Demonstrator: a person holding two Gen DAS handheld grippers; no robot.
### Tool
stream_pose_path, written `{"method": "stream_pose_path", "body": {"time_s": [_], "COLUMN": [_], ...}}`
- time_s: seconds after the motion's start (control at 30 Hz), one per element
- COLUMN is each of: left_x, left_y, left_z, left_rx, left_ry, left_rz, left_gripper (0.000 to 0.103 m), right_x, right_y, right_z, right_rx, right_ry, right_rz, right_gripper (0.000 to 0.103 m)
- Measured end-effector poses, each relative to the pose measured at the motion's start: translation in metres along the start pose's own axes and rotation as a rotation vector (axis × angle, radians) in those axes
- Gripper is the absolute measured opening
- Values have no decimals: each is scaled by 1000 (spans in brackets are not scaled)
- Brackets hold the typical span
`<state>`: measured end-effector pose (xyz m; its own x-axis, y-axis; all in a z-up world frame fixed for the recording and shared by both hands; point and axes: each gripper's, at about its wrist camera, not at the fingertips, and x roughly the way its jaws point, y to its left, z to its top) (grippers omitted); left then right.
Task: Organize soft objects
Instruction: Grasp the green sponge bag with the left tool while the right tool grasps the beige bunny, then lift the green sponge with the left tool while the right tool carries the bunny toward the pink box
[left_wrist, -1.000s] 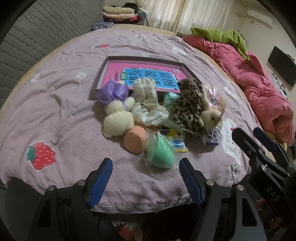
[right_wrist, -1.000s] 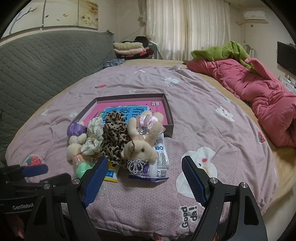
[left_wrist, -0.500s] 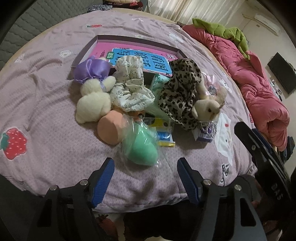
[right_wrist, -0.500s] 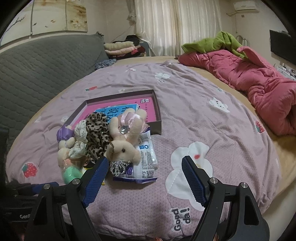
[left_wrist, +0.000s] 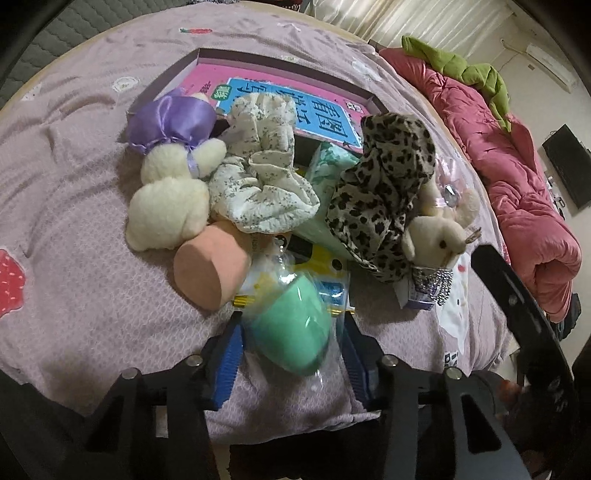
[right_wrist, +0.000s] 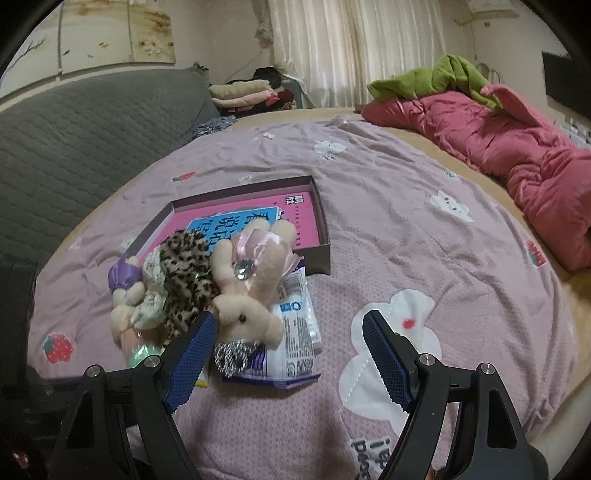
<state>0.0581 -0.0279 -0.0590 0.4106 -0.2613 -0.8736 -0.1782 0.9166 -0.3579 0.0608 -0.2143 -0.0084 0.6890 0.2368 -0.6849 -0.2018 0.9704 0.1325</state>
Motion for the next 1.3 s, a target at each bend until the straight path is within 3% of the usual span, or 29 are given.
{"method": "stream_pose_path", "body": {"time_s": [0.2,0.43,0.53,0.67,0.77,1.0,1.3], "left_x": [5,6,7,6,5,-5,-34], "left_y": [4,-3,-6,-3,-2,-2,2], "left_z": [2,0,0,0,-1,-6,-8], "left_rx": [-14,36,54,55,53,64,83], "left_ry": [-1,-12,-15,-14,-13,-18,-81], "left_rz": [-6,16,20,8,-2,-40,-79], "left_gripper": [44,43,42,42,41,41,41], "right_x": [22,40,47,50,48,33,18], "right_y": [-10,-9,-3,5,10,6,-5], "right_z": [13,26,30,32,33,36,42], "right_rx": [54,76,49,8,-21,-22,8], "right_ry": [14,9,9,0,-13,-72,-122], "right_rz": [44,112,139,150,162,139,126], "right_gripper": [82,82,68,39,33,32,32]}}
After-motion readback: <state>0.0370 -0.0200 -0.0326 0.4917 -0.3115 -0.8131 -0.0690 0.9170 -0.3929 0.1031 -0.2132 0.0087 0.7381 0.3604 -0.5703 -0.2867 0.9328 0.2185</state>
